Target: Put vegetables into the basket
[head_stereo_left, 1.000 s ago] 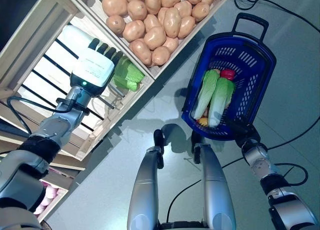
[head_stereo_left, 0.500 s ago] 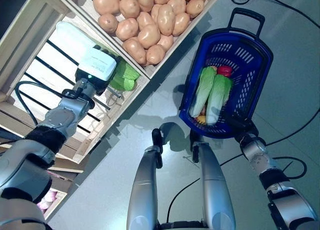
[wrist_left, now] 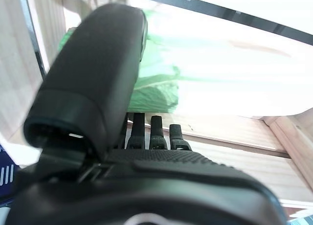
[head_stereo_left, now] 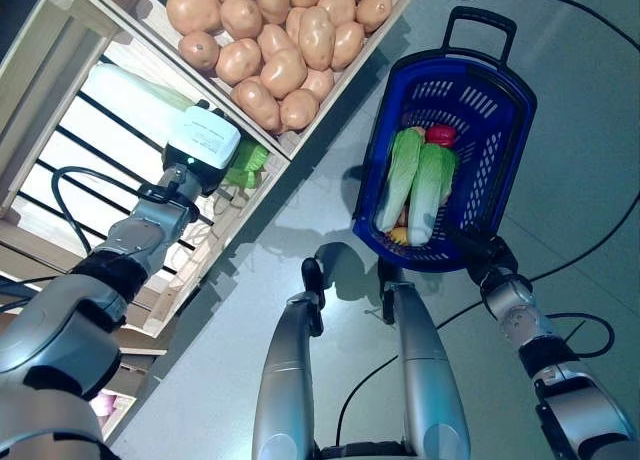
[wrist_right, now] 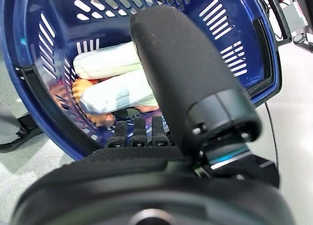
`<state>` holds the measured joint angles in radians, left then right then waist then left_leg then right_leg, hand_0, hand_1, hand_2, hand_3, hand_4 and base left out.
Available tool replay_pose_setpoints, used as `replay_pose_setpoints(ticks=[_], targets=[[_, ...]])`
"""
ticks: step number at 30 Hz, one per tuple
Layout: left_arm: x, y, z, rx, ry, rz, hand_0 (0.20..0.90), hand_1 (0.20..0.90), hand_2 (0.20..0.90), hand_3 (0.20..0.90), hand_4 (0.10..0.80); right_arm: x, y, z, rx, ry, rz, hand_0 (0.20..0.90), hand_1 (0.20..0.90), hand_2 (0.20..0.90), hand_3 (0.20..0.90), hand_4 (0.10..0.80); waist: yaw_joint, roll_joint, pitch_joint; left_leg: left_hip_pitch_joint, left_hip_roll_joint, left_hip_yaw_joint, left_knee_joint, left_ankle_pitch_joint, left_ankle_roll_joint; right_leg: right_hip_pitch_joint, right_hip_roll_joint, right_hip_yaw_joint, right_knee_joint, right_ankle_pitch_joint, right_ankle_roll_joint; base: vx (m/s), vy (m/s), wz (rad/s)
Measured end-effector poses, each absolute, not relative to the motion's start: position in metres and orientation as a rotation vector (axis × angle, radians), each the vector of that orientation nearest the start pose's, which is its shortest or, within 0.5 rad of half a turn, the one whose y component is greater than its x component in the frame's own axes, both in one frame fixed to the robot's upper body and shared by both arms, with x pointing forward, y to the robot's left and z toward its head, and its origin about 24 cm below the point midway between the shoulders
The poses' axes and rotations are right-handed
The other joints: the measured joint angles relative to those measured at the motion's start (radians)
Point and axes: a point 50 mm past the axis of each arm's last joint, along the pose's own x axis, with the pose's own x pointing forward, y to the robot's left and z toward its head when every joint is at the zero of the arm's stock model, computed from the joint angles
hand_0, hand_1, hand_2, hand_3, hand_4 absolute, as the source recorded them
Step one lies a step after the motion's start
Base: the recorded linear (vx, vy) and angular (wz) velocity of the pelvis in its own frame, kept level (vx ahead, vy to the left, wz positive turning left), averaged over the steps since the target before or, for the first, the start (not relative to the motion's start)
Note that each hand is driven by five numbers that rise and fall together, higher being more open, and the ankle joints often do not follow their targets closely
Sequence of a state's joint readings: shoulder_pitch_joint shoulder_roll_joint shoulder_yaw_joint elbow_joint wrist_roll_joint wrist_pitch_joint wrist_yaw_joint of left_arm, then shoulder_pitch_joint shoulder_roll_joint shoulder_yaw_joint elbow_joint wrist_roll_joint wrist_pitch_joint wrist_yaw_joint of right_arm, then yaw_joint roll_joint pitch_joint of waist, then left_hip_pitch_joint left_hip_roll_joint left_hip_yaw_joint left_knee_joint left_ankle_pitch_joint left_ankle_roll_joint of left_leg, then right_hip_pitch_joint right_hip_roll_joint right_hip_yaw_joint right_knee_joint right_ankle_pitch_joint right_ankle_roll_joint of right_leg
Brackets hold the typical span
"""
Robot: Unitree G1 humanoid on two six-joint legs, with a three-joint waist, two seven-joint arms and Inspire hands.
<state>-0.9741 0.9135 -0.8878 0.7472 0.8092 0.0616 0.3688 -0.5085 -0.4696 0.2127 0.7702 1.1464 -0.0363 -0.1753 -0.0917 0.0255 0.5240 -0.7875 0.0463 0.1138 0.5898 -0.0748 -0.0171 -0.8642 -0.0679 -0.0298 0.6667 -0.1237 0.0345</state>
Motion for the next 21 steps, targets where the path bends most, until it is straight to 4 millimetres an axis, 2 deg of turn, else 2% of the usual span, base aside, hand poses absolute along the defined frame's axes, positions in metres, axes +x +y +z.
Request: replay_pose_setpoints(ticks=[6, 15, 21], targets=[[0.378, 0.26, 0.186, 2.098, -0.305, 0.142, 0.9, 0.9, 0.9, 0.9, 0.8, 0.334, -0.247, 0.033, 0.56, 0.26, -0.316, 0.9, 0.9, 0.9, 0.9, 0.8, 0.0, -0.001, 0.0, -0.014, -0.001, 0.0, 0.004, 0.0, 0.001, -0.012, 0.0, 0.0, 0.0, 0.003, 0.002, 0.0, 0.0, 0.0], [0.383, 0.252, 0.178, 2.017, -0.252, 0.127, 0.9, 0.9, 0.9, 0.9, 0.8, 0.336, -0.246, 0.035, 0.559, 0.256, -0.312, 0.9, 0.9, 0.9, 0.9, 0.8, -0.001, -0.003, 0.0, -0.02, -0.002, -0.002, 0.006, 0.0, 0.007, -0.013, 0.0, 0.0, -0.006, 0.009, 0.0, 0.0, 0.0, 0.0], [0.383, 0.252, 0.173, 1.992, -0.323, 0.197, 0.9, 0.9, 0.9, 0.9, 0.8, 0.336, -0.245, 0.035, 0.556, 0.259, -0.312, 0.9, 0.9, 0.9, 0.9, 0.8, -0.001, -0.007, 0.0, -0.023, -0.003, -0.003, 0.013, -0.002, 0.011, -0.012, 0.0, 0.0, -0.006, 0.011, 0.003, 0.0, 0.0, 0.0]])
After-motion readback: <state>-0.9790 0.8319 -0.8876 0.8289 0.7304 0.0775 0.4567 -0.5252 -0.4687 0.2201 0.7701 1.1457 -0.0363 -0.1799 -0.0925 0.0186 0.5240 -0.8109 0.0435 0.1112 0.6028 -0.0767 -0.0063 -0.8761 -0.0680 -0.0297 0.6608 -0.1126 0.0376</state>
